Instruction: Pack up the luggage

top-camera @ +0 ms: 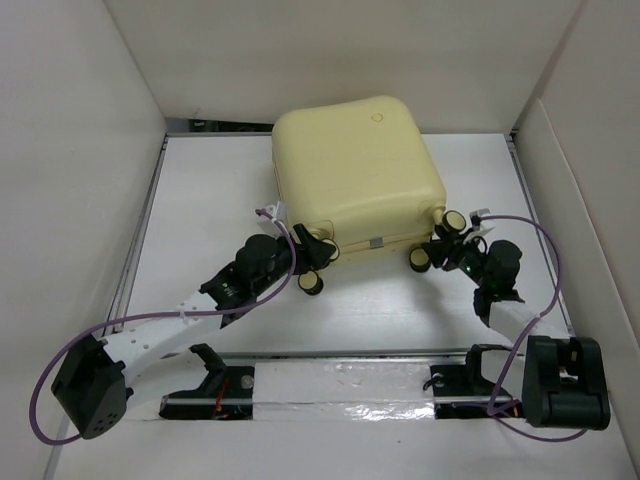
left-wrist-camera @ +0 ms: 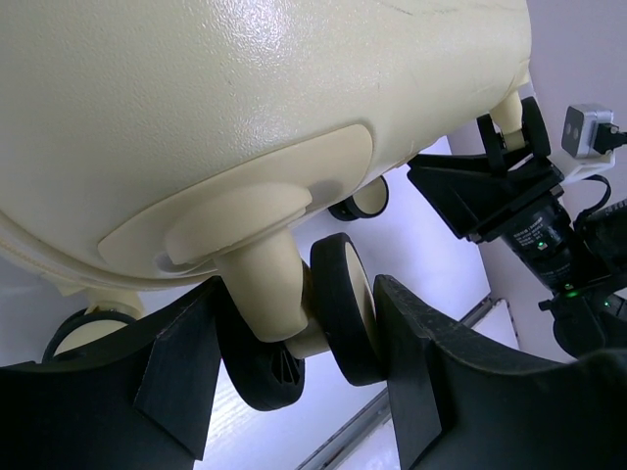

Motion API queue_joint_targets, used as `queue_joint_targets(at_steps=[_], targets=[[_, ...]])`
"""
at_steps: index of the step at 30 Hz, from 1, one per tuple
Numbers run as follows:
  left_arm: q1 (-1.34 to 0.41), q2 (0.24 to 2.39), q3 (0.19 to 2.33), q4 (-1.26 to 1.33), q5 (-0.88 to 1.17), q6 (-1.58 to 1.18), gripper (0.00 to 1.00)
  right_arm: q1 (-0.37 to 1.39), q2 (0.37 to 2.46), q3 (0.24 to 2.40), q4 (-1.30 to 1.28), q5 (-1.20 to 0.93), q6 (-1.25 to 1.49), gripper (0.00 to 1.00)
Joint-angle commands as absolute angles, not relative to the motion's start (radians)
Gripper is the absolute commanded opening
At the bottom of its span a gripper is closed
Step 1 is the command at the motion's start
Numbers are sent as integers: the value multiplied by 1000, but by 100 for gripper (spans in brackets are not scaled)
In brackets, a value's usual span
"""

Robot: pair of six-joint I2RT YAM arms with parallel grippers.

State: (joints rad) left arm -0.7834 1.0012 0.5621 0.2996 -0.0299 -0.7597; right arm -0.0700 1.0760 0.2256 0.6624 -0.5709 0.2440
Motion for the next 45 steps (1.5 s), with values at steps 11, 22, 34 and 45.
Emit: queue_joint_targets(at_steps=[11, 22, 34, 45], targets=[[-793, 942, 541, 357, 72, -673, 0, 84, 1204, 290, 991, -128, 241, 46], [-793, 884, 545, 311, 17, -664, 0, 106, 1207, 327, 910, 29, 288, 55], [-793, 850, 540, 291, -26, -657, 0, 84, 1353, 353, 1044, -74, 301, 29], [-793, 876, 543, 307, -23, -653, 0, 84, 1402, 388, 1078, -196, 265, 11]])
